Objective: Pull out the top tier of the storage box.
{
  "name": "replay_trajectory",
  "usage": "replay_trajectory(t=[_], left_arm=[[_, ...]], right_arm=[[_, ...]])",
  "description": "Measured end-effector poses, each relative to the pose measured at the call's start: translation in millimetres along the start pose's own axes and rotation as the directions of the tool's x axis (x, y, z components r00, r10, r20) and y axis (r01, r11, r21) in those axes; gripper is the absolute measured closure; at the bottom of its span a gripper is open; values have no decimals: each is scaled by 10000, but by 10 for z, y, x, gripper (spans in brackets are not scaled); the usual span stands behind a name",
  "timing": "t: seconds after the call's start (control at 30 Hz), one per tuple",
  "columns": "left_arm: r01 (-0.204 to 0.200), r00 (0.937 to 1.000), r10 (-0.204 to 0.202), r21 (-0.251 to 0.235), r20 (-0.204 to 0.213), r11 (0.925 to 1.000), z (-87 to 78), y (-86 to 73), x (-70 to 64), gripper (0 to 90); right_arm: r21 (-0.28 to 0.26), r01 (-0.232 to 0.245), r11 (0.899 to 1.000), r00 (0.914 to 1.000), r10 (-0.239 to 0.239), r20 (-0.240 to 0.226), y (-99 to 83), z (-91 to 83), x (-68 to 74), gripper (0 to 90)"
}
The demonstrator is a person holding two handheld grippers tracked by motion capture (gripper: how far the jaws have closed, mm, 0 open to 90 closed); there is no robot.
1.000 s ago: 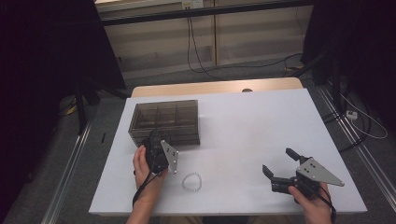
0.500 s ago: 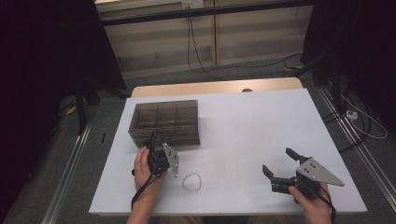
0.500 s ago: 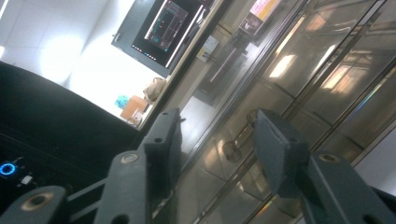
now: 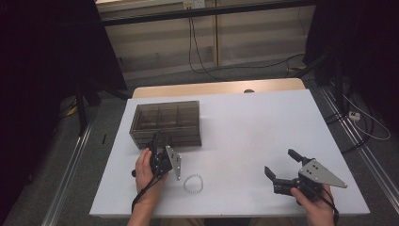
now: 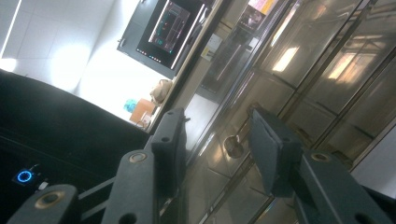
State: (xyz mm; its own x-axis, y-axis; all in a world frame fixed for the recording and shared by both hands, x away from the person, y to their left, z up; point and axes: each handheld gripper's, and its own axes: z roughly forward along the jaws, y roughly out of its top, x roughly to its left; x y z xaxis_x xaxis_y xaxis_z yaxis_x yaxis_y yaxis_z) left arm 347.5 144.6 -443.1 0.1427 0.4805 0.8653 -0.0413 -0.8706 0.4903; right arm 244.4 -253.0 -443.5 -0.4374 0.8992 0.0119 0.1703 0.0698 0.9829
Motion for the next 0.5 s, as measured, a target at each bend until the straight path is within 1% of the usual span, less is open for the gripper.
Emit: replay_trajectory(t=[0.13,0.37,0.4,0.43,0.47,0.5], left_arm=[[-13,10000,13,-31,-4,10000,3,-6,-12,562],[-254,9997,254,48,2,9997,11,-22,-33,565],[-377,9993,377,97,10,9992,10,-23,-31,573],[-311,9995,311,51,35,9995,13,-25,-38,573],[-421,9991,421,107,13,9991,9,-24,-38,578],[-430,9991,430,36,12,9991,14,-27,-46,586]], right_arm=[[-3,8,10000,10000,-8,8,1,-1,-1,16],[-7,25,10000,10000,-25,23,5,-4,-9,16],[7,27,10000,10000,-27,33,4,-4,-9,16],[7,27,10000,10000,-27,33,4,-4,-9,16],[7,28,10000,10000,-29,31,4,-4,-10,16],[17,41,10000,10000,-41,34,6,-3,-9,16]])
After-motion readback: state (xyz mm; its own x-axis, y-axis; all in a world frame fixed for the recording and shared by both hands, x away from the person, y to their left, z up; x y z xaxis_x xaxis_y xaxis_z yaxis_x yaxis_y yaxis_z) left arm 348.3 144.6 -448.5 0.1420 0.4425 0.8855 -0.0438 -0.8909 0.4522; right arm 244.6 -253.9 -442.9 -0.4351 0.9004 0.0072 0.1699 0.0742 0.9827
